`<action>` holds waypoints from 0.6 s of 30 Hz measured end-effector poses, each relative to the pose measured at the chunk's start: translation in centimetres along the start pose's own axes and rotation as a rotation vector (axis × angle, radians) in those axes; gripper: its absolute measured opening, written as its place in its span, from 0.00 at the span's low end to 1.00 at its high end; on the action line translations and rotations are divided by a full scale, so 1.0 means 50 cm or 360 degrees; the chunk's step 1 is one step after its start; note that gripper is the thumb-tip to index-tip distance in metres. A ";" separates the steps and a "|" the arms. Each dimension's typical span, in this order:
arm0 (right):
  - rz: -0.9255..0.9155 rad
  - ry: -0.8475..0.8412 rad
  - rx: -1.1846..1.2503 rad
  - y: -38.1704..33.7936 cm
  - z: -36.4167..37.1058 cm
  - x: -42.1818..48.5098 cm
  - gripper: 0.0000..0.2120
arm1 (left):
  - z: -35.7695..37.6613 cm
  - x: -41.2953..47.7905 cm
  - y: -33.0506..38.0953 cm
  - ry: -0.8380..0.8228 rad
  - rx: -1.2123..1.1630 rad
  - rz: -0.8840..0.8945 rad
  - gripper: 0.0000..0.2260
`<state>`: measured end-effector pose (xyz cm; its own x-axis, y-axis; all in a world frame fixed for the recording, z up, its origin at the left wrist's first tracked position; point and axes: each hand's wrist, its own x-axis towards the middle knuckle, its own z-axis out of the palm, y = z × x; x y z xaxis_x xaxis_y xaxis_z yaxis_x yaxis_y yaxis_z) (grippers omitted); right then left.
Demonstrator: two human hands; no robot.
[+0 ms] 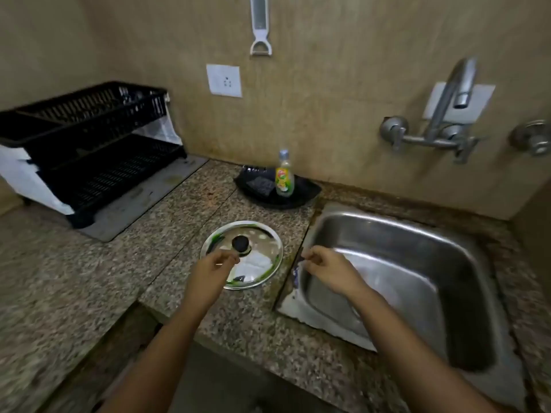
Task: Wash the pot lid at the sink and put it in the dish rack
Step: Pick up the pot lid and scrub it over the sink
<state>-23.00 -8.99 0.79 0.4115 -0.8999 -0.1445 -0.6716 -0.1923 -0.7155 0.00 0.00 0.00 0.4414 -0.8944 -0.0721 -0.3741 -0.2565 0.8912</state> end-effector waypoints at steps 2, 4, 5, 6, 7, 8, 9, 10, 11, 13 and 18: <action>-0.0008 0.0043 0.0118 -0.024 0.046 0.038 0.12 | -0.020 0.026 -0.024 0.0085 -0.0160 -0.0092 0.09; -0.0066 0.0023 0.0065 -0.057 0.089 0.076 0.17 | -0.036 0.056 -0.041 0.0163 -0.0261 -0.0170 0.09; -0.0091 0.0001 0.0002 -0.073 0.116 0.105 0.20 | -0.044 0.079 -0.054 0.0182 -0.0294 -0.0197 0.09; -0.0111 -0.0027 -0.0088 -0.088 0.137 0.128 0.23 | -0.052 0.094 -0.059 0.0196 -0.0301 -0.0236 0.09; -0.0138 -0.0047 -0.0199 -0.099 0.155 0.149 0.25 | -0.058 0.109 -0.064 0.0206 -0.0320 -0.0250 0.10; -0.0168 -0.0061 -0.0300 -0.106 0.173 0.169 0.26 | -0.065 0.120 -0.064 0.0207 -0.0314 -0.0280 0.09; -0.0178 -0.0079 -0.0388 -0.113 0.194 0.195 0.26 | -0.075 0.144 -0.076 0.0202 -0.0309 -0.0293 0.08; -0.0180 -0.0106 -0.0460 -0.116 0.210 0.212 0.26 | -0.082 0.158 -0.076 0.0194 -0.0287 -0.0303 0.07; -0.0178 -0.0122 -0.0513 -0.117 0.223 0.227 0.25 | -0.087 0.172 -0.081 0.0195 -0.0267 -0.0300 0.07; -0.0170 -0.0083 -0.0573 -0.120 0.243 0.255 0.23 | -0.100 0.203 -0.092 0.0171 -0.0231 -0.0319 0.06; -0.0204 -0.0042 -0.0600 -0.122 0.271 0.289 0.20 | -0.121 0.258 -0.119 0.0104 -0.0128 -0.0319 0.12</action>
<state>-4.58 -15.53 -6.20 0.5191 -0.8498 -0.0914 -0.7908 -0.4370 -0.4287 12.83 -7.79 -3.53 0.5531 -0.8022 -0.2249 -0.2086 -0.3947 0.8948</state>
